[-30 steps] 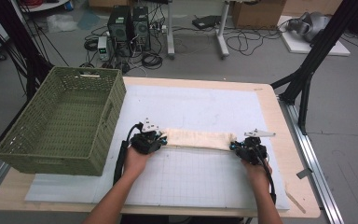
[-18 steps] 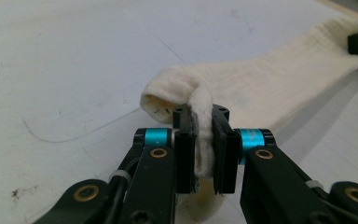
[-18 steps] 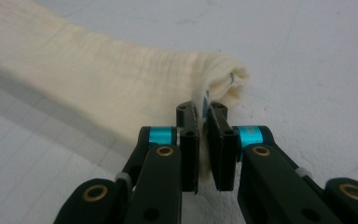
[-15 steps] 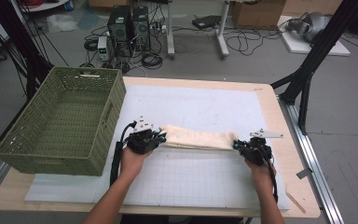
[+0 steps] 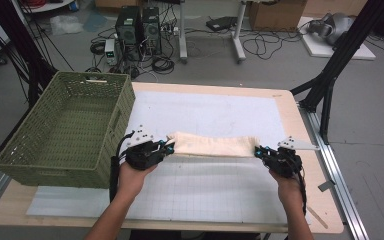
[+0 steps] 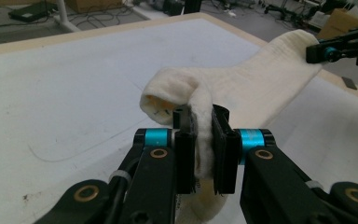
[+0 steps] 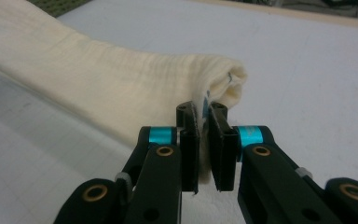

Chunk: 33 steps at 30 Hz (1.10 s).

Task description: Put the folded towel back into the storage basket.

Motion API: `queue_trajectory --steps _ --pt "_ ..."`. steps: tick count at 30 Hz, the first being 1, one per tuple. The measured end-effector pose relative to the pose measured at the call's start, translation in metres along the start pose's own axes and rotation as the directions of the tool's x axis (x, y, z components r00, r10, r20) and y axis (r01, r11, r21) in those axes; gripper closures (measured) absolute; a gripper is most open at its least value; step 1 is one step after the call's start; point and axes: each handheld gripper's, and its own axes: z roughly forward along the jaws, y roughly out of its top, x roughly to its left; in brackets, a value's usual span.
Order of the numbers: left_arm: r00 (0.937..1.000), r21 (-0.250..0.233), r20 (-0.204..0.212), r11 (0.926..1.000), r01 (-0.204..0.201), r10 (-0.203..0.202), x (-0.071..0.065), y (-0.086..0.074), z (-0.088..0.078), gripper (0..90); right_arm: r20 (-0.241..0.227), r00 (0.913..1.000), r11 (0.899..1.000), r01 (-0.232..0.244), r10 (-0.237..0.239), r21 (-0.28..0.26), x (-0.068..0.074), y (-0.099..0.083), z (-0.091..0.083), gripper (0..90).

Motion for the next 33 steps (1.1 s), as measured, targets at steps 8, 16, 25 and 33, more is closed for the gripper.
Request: queue_trajectory --steps 8,16,25,33 --pt "0.9996 -0.041 0.018 0.9989 -0.022 0.023 -0.004 0.013 -0.020 81.3 -0.019 0.9990 0.999 0.040 -0.041 -0.033 0.002 0.022 -0.003 83.6" --pt "0.9994 -0.059 -0.003 0.9976 -0.035 0.035 -0.005 0.017 -0.036 81.3 -0.037 0.9959 0.995 0.080 -0.082 -0.059 0.007 0.038 0.004 83.6" --pt "0.9992 -0.087 -0.024 0.9956 -0.035 0.033 0.001 0.018 -0.053 81.3 -0.070 0.9906 0.990 0.112 -0.118 -0.090 0.014 0.058 0.015 83.6" --pt "0.9985 -0.109 -0.045 0.9933 -0.038 0.033 0.009 0.019 -0.070 81.3 -0.076 0.9853 0.985 0.146 -0.153 -0.090 0.025 0.079 0.028 83.6"
